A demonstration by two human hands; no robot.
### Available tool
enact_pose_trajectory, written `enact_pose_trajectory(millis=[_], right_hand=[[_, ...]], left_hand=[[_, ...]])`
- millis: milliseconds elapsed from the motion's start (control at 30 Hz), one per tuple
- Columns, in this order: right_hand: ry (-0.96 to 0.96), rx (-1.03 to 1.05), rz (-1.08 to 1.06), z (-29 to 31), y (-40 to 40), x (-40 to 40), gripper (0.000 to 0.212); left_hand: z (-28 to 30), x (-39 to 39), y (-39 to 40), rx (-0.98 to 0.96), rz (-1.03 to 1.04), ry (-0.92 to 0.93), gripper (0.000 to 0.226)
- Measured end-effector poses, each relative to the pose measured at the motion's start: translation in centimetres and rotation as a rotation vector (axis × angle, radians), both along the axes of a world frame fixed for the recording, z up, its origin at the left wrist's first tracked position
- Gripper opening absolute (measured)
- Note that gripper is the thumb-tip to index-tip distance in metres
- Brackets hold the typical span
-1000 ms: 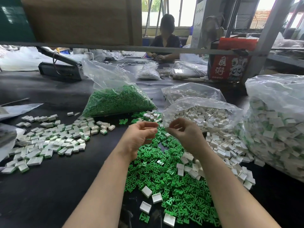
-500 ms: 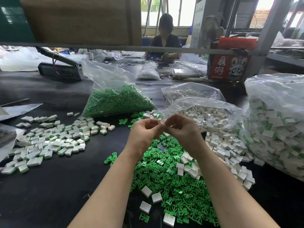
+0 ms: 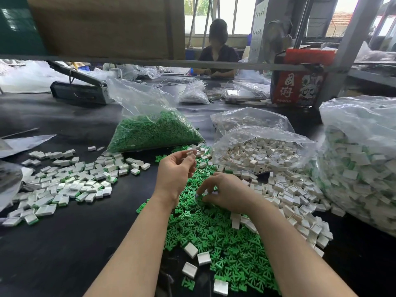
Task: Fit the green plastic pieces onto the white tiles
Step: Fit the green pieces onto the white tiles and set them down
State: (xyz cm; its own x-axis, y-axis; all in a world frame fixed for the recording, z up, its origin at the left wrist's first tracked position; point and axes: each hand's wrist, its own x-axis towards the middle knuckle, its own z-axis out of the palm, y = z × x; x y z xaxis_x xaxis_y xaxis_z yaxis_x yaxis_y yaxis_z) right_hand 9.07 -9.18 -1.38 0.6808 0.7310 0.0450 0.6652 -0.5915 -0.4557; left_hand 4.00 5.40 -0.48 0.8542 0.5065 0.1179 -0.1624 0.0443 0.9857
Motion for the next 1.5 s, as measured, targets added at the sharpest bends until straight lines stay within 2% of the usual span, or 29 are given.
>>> enact_pose_trajectory(millis=[233, 300, 500, 600, 667, 767, 933, 1067, 1333, 1500], right_hand=[[0.028, 0.049, -0.045, -0.2, -0.2, 0.2, 0.008], [0.106, 0.183, -0.083, 0.0, -0.5, 0.2, 0.01], [0.459, 0.768, -0.179, 1.6, -1.2, 0.0, 0.01], [0.613, 0.935, -0.163, 2.1, -1.6, -0.1, 0.023], [0.654, 0.982, -0.146, 2.3, -1.7, -0.2, 0.027], [0.691, 1.045, -0.16, 2.4, -1.8, -0.3, 0.02], [0.736, 1.124, -0.201, 2.5, -1.8, -0.1, 0.012], [0.766, 1.163, -0.22, 2.4, -1.6, 0.1, 0.01], [0.806, 1.221, -0.232, 2.2, -1.5, 0.3, 0.023], [0.774, 1.221, -0.249, 2.0, -1.2, 0.3, 0.025]], left_hand=[[-0.2, 0.1, 0.1, 0.033, -0.024, 0.015, 0.012], [-0.3, 0.1, 0.2, 0.027, -0.034, 0.015, 0.014], [0.1, -0.1, -0.1, -0.061, -0.097, -0.062, 0.01], [0.2, -0.1, -0.3, -0.057, -0.094, -0.081, 0.012], [0.3, -0.1, -0.4, -0.057, -0.112, -0.088, 0.013], [0.4, -0.2, -0.5, -0.048, -0.13, -0.082, 0.018], [0.5, -0.2, -0.9, -0.032, -0.161, -0.069, 0.009], [0.6, -0.4, -1.0, -0.062, -0.183, -0.068, 0.022], [0.6, -0.4, -1.3, -0.058, -0.199, -0.06, 0.032], [0.7, -0.5, -1.6, -0.046, -0.216, -0.043, 0.026]])
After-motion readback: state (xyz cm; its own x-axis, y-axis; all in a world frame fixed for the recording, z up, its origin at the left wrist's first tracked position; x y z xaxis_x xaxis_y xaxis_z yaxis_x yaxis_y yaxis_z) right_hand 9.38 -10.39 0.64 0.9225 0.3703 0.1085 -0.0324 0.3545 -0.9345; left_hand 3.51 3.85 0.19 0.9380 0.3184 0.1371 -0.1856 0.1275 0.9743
